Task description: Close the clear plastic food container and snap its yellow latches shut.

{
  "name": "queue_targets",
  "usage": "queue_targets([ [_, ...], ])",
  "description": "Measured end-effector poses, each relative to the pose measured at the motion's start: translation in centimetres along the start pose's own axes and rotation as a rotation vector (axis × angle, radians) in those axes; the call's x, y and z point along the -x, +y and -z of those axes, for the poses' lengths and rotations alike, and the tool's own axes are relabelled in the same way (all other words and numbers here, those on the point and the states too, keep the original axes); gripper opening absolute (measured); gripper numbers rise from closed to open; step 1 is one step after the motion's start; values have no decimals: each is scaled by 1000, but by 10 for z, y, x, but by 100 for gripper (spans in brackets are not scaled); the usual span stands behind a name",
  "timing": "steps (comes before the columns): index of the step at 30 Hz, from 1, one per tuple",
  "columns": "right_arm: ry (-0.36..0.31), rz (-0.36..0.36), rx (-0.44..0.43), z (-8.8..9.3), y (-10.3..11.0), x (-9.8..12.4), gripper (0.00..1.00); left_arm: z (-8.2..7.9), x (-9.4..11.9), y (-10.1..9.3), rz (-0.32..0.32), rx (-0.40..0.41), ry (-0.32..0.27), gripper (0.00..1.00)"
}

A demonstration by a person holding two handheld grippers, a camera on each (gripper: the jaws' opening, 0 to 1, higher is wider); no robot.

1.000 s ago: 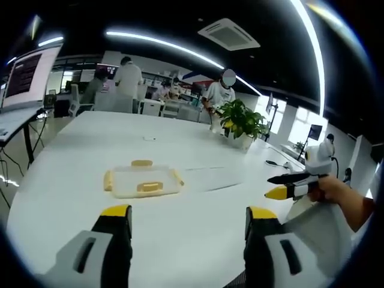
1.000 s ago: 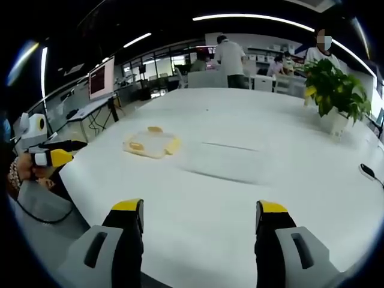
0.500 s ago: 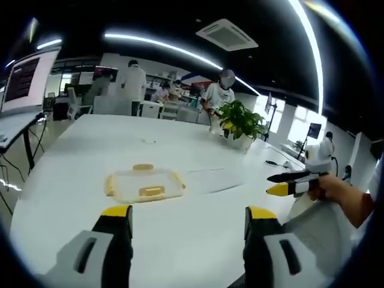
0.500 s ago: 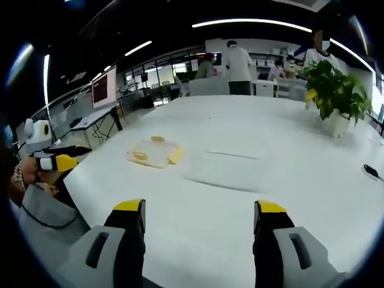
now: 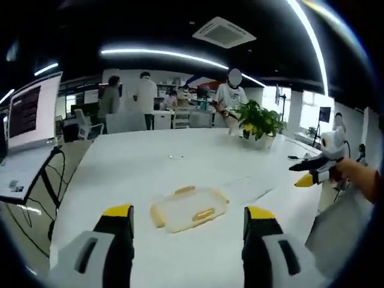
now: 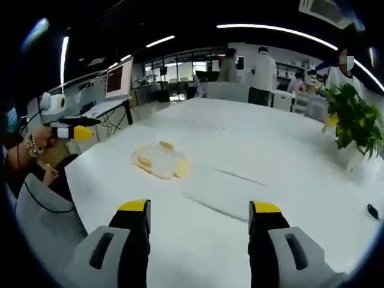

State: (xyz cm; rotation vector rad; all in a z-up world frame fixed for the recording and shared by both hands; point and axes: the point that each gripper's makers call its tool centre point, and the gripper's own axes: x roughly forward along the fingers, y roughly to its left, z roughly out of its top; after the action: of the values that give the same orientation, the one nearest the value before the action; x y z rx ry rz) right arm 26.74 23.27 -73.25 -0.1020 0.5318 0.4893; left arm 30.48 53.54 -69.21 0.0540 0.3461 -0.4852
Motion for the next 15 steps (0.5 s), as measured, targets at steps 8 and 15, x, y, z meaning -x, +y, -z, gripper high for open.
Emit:
queue_targets([
  [8,12,-91,46,-23,7,-34,63,2,-34,18,67,-91,62,69],
  [15,-18,-180,238,-46,20,-66,59,21,-63,42,94,-257,197,67],
])
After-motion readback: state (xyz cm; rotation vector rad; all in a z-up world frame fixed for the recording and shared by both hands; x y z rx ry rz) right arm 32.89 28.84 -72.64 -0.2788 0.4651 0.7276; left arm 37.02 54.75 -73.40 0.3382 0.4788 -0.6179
